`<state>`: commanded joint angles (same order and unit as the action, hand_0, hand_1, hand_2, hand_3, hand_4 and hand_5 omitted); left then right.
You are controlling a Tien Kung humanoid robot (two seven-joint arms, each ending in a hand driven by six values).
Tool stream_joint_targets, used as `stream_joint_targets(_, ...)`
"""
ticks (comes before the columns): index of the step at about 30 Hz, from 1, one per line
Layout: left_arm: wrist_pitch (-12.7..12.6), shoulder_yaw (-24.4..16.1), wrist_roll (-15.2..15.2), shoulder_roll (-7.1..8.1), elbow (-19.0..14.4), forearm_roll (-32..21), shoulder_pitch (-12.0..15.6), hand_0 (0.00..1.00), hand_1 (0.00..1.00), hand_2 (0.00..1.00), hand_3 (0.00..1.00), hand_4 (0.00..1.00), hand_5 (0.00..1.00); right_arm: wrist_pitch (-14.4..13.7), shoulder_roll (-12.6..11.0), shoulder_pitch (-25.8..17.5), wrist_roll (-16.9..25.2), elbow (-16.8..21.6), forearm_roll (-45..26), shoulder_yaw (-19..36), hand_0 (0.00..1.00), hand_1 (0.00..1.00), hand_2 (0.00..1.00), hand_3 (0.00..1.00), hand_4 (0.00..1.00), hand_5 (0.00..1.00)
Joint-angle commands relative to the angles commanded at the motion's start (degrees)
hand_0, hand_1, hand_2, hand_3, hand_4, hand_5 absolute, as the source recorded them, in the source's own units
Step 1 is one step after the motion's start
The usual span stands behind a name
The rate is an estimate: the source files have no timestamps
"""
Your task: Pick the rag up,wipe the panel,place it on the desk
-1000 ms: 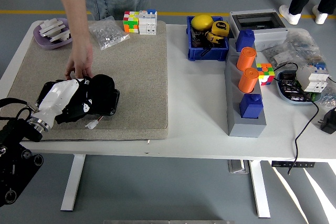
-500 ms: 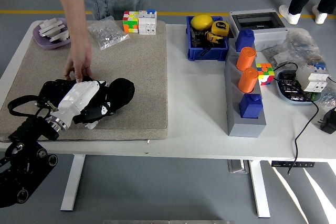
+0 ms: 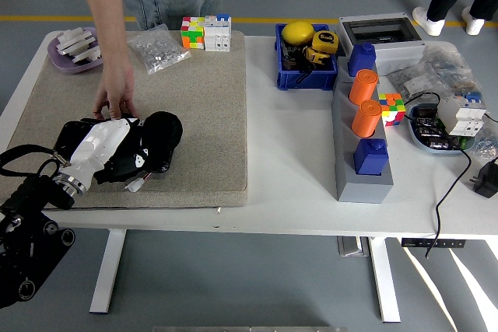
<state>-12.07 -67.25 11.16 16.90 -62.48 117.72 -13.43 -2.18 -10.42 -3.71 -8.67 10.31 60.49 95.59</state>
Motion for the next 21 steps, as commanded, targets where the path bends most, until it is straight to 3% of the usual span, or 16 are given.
stream_joint_targets(12,0.45,-7.24,0.84,1.56,2.20,2.30,1.16,0.278,0.195,0.593,0.395,0.002,0.002,-0.14,0.21,-0.14,-0.04,0.00,-0.54,-0.54,0.737,0.659,0.684,0.597,0.992,0.476)
stream_joint_targets(21,0.57,-10.71,1.95,2.87,5.82,1.05,1.76,0.272,0.196,0.587,0.396,0.002,0.002,-0.12,0.36,-0.09,-0.01,0.00,-0.50,-0.40,0.737,0.659,0.684,0.596,0.993,0.476)
